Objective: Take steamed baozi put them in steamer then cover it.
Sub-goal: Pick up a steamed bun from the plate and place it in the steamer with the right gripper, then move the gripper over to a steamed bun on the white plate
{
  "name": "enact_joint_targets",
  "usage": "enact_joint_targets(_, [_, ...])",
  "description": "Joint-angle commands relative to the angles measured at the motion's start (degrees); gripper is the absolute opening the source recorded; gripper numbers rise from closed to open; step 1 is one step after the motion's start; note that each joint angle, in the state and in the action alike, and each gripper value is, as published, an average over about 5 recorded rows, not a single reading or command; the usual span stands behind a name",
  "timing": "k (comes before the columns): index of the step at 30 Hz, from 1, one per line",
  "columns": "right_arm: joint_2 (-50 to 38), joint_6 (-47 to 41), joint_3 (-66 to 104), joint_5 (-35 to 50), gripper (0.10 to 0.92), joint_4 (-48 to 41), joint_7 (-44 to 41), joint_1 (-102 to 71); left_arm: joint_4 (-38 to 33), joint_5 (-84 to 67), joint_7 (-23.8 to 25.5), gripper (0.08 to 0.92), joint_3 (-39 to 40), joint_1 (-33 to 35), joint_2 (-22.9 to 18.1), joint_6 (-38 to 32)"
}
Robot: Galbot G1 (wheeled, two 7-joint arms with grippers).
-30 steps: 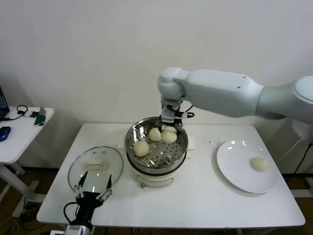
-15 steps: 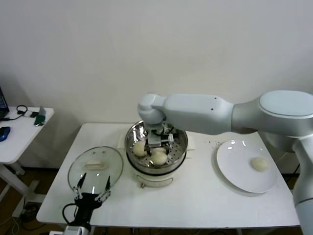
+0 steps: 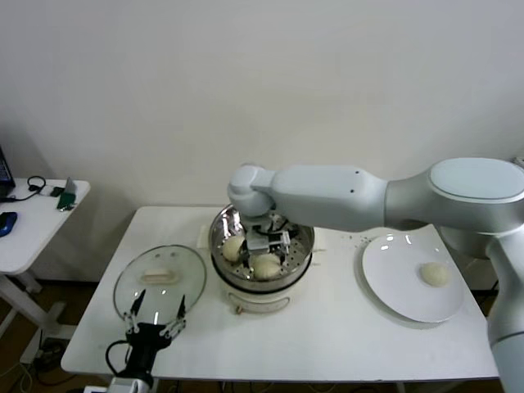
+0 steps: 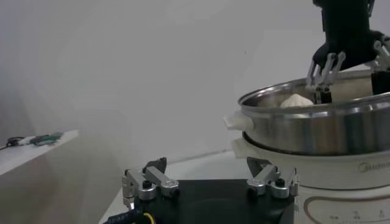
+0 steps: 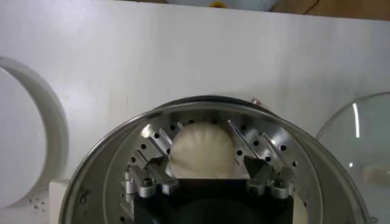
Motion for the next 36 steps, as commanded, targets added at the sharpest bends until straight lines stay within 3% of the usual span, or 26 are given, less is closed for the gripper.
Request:
enact_joint_targets(1, [-2.82,0.83,2.45,0.1,0.823,0.41,0.36,2.66,-0.03,-0.02,0.0,0.823,-0.11,0.17,0.06,-0.08])
enact_joint_targets(7, [-12.22,-1.79,1.96,4.93,0.823,-0.12,0.44,9.87,-0.27,-0.11,0.0,0.823,-0.42,0.65,0.28,-0.3])
enact_joint_targets(11, [-19.44,-5.0,-7.45,9.02,0.823,-1.93,9.35,15.98,-0.67,-0.17,0.02,0.823,-0.48,0.93,0.5,-0.42])
enact_joint_targets(14, [-24.44,-11.52,-14.85,14.39,0.823,-3.19,14.72,18.65,-0.96,-0.21,0.01,0.823,-0.44,0.96,0.63,-0.41])
enact_joint_targets(23, [-41.7,-32.11,-16.16,24.8,0.823,-2.39,15.08,11.15,-1.71,-1.84,-0.72,0.823,-1.83,-0.46,0.88,0.86])
enact_joint_targets(29, [-49.24,-34.33,1.3,15.78,0.823,-8.12,14.93,-8.3,-2.11,-1.91,-0.7,0.823,-2.4,-0.66,0.77,1.24])
enact_joint_targets(36, [-46.26,-23.31,20.64,0.38,0.823,-24.12,12.63,-23.71,-2.38,-1.87,-1.13,0.823,-2.96,-1.67,0.58,2.59])
